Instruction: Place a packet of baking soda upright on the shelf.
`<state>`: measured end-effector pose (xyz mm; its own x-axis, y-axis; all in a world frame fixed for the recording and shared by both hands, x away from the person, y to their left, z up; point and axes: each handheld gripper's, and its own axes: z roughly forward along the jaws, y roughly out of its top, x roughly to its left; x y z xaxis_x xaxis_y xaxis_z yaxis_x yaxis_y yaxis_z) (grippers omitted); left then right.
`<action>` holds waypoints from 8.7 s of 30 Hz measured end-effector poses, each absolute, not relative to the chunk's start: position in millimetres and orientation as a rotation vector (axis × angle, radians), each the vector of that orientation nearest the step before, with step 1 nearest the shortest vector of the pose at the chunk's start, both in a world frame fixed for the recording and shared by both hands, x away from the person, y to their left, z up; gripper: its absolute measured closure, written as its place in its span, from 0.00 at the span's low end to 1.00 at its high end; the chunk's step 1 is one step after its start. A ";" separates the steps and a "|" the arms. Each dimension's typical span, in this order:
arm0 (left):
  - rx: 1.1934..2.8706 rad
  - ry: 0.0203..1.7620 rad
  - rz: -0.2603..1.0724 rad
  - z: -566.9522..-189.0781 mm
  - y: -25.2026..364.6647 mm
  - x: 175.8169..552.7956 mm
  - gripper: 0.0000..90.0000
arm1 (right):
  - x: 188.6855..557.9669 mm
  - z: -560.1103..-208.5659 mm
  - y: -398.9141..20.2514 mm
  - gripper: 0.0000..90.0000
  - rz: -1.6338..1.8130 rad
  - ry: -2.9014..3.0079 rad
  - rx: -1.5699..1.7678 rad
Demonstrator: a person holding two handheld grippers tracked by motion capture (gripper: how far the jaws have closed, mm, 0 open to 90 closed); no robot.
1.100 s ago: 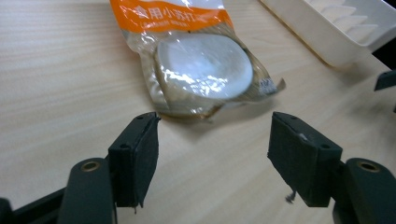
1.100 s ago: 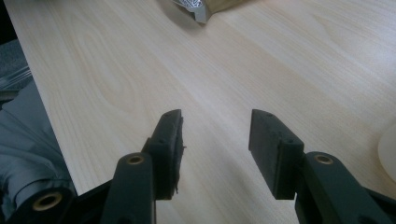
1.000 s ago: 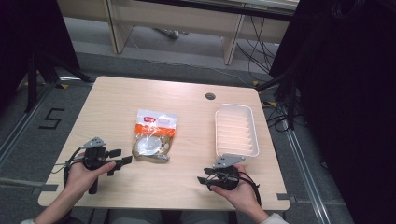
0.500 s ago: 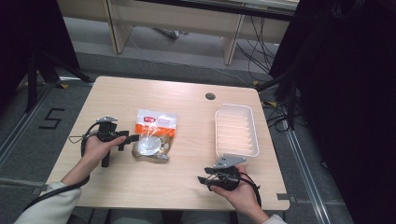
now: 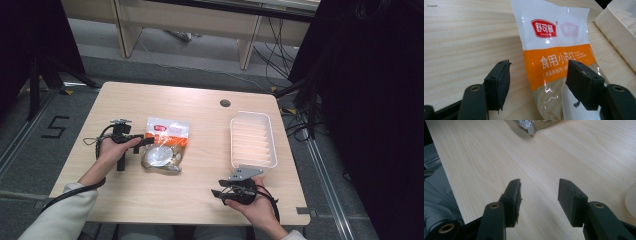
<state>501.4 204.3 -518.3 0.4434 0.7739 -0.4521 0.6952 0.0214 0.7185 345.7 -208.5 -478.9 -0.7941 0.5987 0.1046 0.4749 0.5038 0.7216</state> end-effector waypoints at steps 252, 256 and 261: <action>1.792 0.793 0.366 -471.4 187.1 316.3 0.38 | 460.2 -236.0 -249.6 1.00 0.606 2.773 0.531; 1.793 0.795 0.366 -471.5 187.2 316.2 0.38 | 460.1 -235.9 -252.0 1.00 0.599 2.781 0.545; 1.806 0.765 0.383 -470.8 188.6 317.5 0.38 | 459.8 -236.7 -255.1 1.00 0.584 2.780 0.555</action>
<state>317.5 188.6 -470.8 0.7408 0.6636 -0.1037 0.3151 -0.2069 0.9262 459.8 -255.1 -236.7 -0.8971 0.4122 -0.1588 0.3136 0.8474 0.4284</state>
